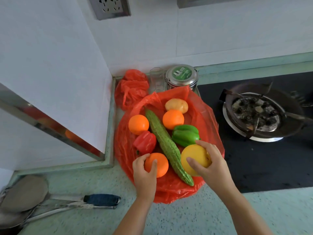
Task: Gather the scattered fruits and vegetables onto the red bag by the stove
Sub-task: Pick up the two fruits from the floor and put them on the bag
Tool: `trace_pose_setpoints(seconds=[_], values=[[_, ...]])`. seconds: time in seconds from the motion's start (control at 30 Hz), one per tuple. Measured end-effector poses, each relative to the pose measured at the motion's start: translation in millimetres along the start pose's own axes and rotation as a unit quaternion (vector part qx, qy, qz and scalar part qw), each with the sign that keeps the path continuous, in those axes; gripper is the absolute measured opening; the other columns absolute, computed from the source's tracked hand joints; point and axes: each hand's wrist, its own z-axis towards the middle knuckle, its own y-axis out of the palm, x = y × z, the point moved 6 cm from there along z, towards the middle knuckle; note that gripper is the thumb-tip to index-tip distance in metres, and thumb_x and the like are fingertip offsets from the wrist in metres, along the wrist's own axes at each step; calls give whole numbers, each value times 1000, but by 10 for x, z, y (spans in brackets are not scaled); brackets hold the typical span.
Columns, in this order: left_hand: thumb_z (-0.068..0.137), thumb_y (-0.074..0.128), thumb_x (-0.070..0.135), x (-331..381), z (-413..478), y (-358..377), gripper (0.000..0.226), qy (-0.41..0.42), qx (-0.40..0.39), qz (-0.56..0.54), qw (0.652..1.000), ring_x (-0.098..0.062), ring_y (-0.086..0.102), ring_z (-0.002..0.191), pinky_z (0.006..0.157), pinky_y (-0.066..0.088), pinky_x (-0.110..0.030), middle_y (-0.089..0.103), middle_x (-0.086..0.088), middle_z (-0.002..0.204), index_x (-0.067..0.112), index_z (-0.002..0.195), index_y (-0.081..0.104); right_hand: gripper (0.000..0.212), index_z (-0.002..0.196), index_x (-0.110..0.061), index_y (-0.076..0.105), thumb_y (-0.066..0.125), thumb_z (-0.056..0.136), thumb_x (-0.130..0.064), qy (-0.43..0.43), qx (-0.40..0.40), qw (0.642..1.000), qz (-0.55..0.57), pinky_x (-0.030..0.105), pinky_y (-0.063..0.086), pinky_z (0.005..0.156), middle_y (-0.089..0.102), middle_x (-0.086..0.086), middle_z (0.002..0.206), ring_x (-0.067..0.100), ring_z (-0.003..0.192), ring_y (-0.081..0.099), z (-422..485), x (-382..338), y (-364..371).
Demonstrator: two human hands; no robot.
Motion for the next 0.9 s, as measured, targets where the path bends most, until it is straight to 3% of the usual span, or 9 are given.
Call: trace_pose_setpoints(seconds=[0.13, 0.33, 0.5, 0.63, 0.8, 0.9], values=[[85, 63, 19, -16, 22, -8, 21, 9, -2, 12, 1000, 9, 45, 96, 77, 33, -2, 50, 2, 108, 24, 104, 55, 52, 118, -31, 50, 74, 73, -27, 3, -6, 1000, 6, 11, 37, 71, 44, -19, 109, 0, 95, 45, -8, 39, 48], [85, 63, 26, 19, 43, -133, 22, 59, 1, 47, 997, -8, 50, 101, 85, 43, -26, 50, 1, 110, 21, 106, 57, 51, 118, -34, 48, 73, 73, -30, -9, -14, 1000, 6, 11, 38, 69, 43, -20, 110, -3, 96, 45, 19, 32, 97], [82, 66, 19, 198, 121, -292, 25, 158, 3, 76, 985, -15, 51, 107, 88, 37, -15, 51, 1, 111, 17, 106, 60, 51, 118, -34, 48, 73, 74, -30, -39, -10, 999, 3, 8, 38, 68, 44, -17, 112, -7, 97, 45, 141, -87, 126], [85, 54, 38, 376, 215, -382, 39, 233, 7, 133, 963, -15, 51, 106, 88, 41, -22, 55, -4, 112, 10, 111, 61, 54, 123, -30, 47, 71, 75, -32, -83, -30, 996, -18, 5, 36, 72, 43, -12, 118, 0, 97, 43, 359, -271, 224], [84, 49, 36, 507, 396, -417, 40, 276, 22, 189, 942, -18, 51, 106, 88, 45, -28, 58, -7, 110, 8, 110, 62, 58, 127, -28, 44, 71, 75, -36, -135, -62, 987, -63, 6, 35, 72, 40, -12, 120, 6, 103, 42, 714, -509, 482], [85, 49, 35, 518, 524, -426, 39, 279, 24, 205, 938, -19, 50, 109, 90, 46, -33, 59, -8, 111, 8, 110, 62, 62, 128, -26, 44, 71, 74, -37, -147, -66, 984, -81, 14, 33, 77, 41, -9, 123, 6, 106, 42, 921, -558, 634]])
